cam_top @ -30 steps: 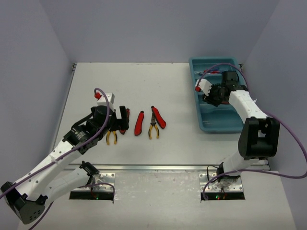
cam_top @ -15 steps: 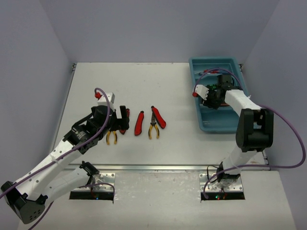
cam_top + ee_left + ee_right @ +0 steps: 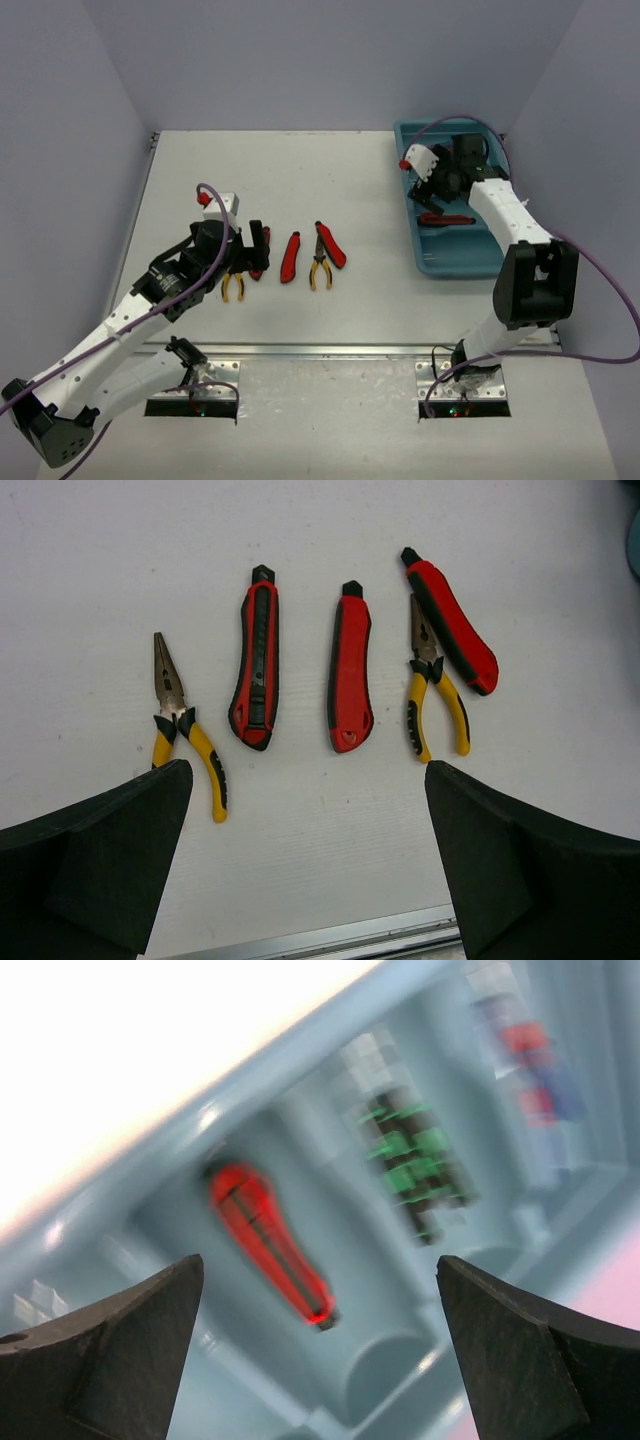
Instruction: Sort the tools into containers
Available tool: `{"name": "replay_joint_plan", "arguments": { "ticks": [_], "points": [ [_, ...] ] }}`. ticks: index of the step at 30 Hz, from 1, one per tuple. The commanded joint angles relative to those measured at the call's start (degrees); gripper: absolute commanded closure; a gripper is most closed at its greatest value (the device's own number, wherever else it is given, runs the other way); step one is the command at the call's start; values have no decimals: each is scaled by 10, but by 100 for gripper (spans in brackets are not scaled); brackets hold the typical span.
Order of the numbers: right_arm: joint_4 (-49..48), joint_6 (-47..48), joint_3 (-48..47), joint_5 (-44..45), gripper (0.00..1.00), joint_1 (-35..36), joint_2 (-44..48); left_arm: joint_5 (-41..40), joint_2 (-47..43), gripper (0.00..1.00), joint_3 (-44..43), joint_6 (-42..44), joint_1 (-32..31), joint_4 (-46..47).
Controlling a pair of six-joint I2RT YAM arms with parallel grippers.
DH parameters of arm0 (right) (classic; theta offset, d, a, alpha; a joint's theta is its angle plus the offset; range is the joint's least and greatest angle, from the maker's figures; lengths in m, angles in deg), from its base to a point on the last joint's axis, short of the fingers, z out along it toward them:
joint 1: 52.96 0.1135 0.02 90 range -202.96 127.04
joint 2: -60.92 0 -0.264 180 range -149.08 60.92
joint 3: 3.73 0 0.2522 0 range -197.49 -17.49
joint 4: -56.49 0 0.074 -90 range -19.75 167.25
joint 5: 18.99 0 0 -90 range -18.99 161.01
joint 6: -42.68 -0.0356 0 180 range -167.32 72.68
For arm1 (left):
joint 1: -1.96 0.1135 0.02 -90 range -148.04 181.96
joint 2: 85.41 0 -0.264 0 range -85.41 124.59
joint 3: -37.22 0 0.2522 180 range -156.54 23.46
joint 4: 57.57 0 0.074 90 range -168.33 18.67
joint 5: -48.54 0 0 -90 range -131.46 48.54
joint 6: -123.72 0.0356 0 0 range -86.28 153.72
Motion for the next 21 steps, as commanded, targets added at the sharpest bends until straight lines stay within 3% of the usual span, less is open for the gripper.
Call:
{"name": "replay_joint_plan", "arguments": {
  "ticks": [1, 4, 5, 8, 9, 11, 14, 16, 17, 20, 21],
  "points": [
    [21, -400, -212, 94, 1, 22, 30, -19, 5, 0, -5, 4, 3, 14],
    [102, -599, -240, 24, 1, 30, 24, -27, 8, 0, -8, 1, 3, 10],
    [107, -636, -227, 38, 1, 55, 30, -32, 8, 0, -8, 0, 4, 9],
    [103, -650, -176, 218, 1, 176, 48, -43, 3, 0, -7, -5, 7, 6],
    [82, -645, -138, 239, 1, 208, 57, -46, 1, 0, -7, -6, 7, 5],
    [-3, -660, -35, 196, 1, 241, 86, -48, -2, 0, -7, -7, 8, 4],
    [-159, -698, 99, 49, 1, 237, 108, -45, -4, 0, -7, -7, 8, 5],
    [-71, -688, 37, 27, 1, 259, 44, -43, -4, 0, -6, -6, 9, 6],
    [-8, -673, -25, 69, 1, 285, -23, -41, -4, 0, -6, -6, 9, 6],
    [24, -652, -50, 143, 1, 348, -93, -37, -4, 0, -6, -3, 9, 9],
    [22, -656, -51, 144, 7, 353, -103, -35, -4, 0, -5, -3, 9, 9]
  ]
}}
